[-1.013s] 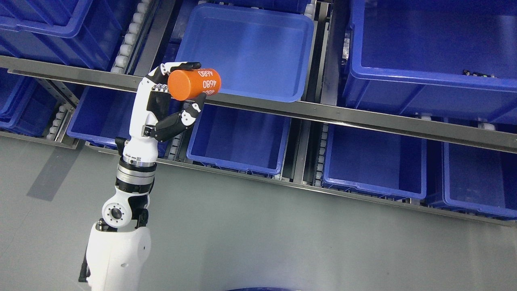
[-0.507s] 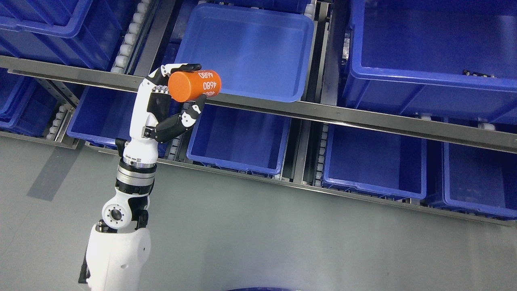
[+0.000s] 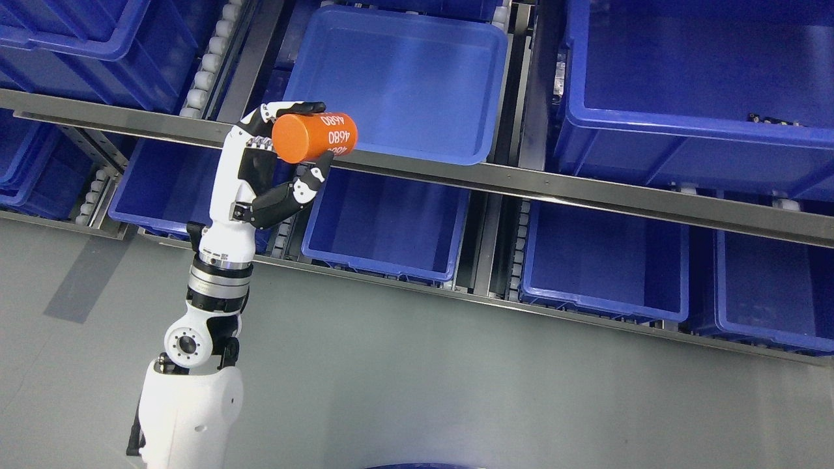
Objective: Grab orange capacitor from left shelf to right desk
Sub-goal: 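Carry the capacitor in the left hand while turning toward the steel table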
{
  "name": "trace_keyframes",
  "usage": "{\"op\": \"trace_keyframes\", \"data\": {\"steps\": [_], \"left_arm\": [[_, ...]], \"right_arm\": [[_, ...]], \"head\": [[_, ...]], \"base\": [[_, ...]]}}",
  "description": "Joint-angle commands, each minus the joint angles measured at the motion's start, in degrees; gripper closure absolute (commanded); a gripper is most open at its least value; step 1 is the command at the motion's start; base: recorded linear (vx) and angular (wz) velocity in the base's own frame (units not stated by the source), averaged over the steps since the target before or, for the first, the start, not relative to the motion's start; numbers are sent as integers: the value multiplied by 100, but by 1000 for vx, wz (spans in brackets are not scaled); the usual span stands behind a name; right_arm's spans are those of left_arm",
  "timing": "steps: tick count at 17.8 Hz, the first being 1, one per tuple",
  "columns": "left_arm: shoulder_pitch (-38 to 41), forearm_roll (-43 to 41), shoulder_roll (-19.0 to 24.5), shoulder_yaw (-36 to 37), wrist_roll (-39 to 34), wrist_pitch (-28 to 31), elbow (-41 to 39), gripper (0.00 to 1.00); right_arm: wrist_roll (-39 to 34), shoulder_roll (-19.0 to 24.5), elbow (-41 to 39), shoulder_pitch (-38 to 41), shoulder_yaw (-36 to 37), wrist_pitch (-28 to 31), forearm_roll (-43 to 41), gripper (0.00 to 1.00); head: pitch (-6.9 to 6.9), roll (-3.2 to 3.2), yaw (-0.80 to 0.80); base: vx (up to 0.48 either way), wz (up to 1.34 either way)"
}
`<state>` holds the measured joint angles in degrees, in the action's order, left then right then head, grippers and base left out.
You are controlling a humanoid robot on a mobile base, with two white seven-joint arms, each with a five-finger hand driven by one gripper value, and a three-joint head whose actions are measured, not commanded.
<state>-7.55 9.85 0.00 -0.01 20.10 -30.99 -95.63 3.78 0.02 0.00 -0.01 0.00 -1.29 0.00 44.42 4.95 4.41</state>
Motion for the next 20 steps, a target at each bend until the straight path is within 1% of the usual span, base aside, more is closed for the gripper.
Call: {"op": "trace_keyframes", "data": {"steps": [1,10,15,20], "left_arm": [[34,0,100,-17,2,14,1,99],[-27,0,100,-17,-6,49,1,99],[-63,0,100,-26,2,49,-26,99],[-54,0,100,-148,2,-48,-271,99]], "right_arm": [[-8,-102,-100,133,62,-2,35,0],[-8,-102,-100,124,62,-2,35,0],[-8,-102,-100,133,62,-2,35,0],[-8,-102,-100,133,62,-2,35,0]], "head": [[0,0,0],[0,0,0],[0,0,0],[0,0,0]], "base": [[0,0],[-6,-165],[-8,-598],[1,-870]]}}
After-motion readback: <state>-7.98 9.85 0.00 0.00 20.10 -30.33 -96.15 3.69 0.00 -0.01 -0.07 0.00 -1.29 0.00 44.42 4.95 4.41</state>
